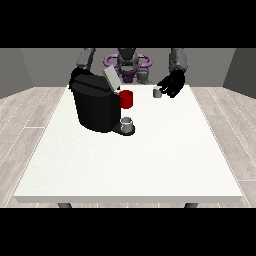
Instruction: Insert the coffee pod into the coffee machine and close the lid
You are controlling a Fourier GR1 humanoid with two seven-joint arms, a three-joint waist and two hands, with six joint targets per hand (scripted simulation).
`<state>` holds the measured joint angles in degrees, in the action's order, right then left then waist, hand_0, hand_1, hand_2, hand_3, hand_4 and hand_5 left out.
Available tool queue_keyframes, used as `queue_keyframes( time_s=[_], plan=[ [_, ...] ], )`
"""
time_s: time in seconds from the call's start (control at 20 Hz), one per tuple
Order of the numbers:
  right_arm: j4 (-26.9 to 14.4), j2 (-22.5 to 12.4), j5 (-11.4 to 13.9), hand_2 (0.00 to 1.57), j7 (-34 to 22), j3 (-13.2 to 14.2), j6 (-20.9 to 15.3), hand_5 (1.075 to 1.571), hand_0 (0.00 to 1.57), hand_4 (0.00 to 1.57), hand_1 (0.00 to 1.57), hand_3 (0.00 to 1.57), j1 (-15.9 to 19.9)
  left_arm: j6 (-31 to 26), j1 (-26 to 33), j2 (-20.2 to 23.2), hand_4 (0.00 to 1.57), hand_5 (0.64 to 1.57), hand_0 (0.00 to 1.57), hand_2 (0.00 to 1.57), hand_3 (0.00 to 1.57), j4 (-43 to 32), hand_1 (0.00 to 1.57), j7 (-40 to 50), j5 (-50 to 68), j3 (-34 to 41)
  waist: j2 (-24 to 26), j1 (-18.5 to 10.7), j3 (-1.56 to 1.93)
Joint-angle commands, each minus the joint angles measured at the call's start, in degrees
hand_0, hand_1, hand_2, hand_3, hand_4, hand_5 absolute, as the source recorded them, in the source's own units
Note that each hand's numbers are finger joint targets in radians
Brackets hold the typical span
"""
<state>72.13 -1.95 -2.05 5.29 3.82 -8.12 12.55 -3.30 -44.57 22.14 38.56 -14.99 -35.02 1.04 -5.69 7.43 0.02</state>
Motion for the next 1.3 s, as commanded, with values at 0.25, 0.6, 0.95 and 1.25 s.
queue_keyframes(
  time_s=[0.25, 0.6, 0.95, 1.25],
  plan=[
    [2.1, -0.8, -1.2, 0.00, -1.3, -0.7, 2.2, 1.571, 0.00, 0.49, 0.00, 0.00, 4.6, -4.0, -9.9, 4.2, 0.56, 1.571, 1.25, 1.33, 1.29, 0.2, 1.25, 2.4, 0.8, 3.7, -3.2, 4.0, -0.02],
    [2.8, 1.6, 1.3, 0.00, 0.2, -4.2, 0.7, 1.571, 0.00, 0.49, 0.00, 0.00, 3.7, -5.9, -16.1, 4.7, 0.51, 1.571, 1.25, 1.29, 1.24, -0.5, 1.25, 8.0, 1.3, 5.9, -3.5, 6.7, -0.01],
    [6.3, 1.8, 1.9, 0.00, -3.7, -5.0, -0.4, 1.571, 0.00, 0.49, 0.00, 0.00, 5.8, -5.0, -19.2, 4.8, 0.49, 1.571, 1.26, 1.32, 1.26, -1.4, 1.26, 7.7, 0.6, 6.2, -5.8, 9.3, -0.02],
    [7.3, 0.1, 0.4, 0.00, -1.5, -3.0, 0.9, 1.571, 0.00, 0.50, 0.00, 0.00, 5.5, -4.2, -21.0, 6.3, 0.50, 1.571, 1.28, 1.31, 1.23, -1.6, 1.28, 7.6, 0.2, 7.2, -7.7, 10.1, 0.00]
  ],
)
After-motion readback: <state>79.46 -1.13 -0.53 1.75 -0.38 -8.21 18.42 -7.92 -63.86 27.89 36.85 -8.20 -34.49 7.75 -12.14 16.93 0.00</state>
